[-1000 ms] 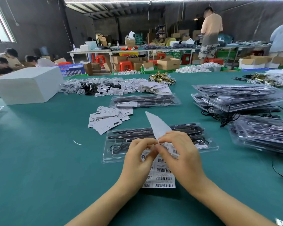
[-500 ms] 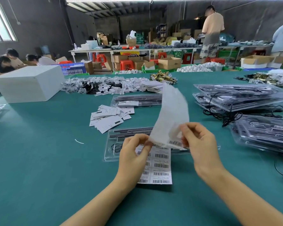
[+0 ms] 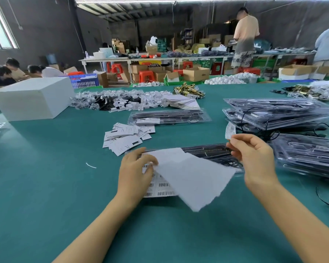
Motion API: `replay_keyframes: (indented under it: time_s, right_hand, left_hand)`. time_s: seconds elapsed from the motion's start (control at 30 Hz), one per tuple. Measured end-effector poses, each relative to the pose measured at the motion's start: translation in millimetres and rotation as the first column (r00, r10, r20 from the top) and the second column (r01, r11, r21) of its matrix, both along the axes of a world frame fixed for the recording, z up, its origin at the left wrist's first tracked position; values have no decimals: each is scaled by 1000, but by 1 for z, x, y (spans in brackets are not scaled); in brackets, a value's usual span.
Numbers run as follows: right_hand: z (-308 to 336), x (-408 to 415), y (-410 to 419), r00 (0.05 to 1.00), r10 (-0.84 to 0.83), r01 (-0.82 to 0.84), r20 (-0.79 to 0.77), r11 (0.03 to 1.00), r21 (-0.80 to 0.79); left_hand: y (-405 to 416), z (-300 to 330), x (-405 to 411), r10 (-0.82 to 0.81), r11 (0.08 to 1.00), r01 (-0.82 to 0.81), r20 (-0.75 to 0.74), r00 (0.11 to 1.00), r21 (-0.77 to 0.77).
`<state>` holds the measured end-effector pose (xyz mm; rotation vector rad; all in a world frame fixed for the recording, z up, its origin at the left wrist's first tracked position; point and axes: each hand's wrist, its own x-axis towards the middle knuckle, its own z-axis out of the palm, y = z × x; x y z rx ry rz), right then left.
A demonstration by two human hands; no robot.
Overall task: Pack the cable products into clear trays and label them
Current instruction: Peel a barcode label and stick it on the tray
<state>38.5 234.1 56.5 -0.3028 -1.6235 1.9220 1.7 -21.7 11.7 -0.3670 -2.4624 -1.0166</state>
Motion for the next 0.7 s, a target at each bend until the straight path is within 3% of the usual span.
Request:
replay_keyframes:
  time_s: [0.07,0.13,0.2,0.27,0.3,0.37,0.4,0.47,0.57,0.7]
  right_hand:
    - [-8,-5,3,998,-30,28,47,999,42]
    - [-15,-7,0,997,-23,13,72,992,126]
    - [-23,-6,-8,991,54,-89,121,948,305]
    - [-31,-3,-20,963,140,-245,230,810,532]
    - [-36,-2,-25,951,140,-293,277,697,654]
    - [-43,2,-33,961,85,-273,264,452,849]
    - [-45,3,-34,975,76,-223,210,393,892]
    - [-43,4,-33,995,51,-94,80,437,894]
    - [-30,3,-25,992,-89,120,-83,565,816]
    - [-12,6,-18,961,-189,275,-201,623,732]
  left_hand:
    - [-1,-2,-3,12,1000,-12,149,989,3]
    - [0,-2,-6,19,999,-24,191,981,24]
    - [1,0,-8,39,999,-41,209,977,6]
    - [2,-2,-8,90,982,-46,242,966,-181]
    - [3,-3,-9,114,954,-42,229,967,-296]
    - [9,-5,-10,117,882,-44,127,985,-468]
    - [15,-6,-10,104,844,-42,86,991,-535]
    - [27,-7,-15,72,792,28,138,988,-610]
    - [49,-3,-27,65,774,188,372,926,-604]
    - [94,9,-40,57,775,252,460,886,-580]
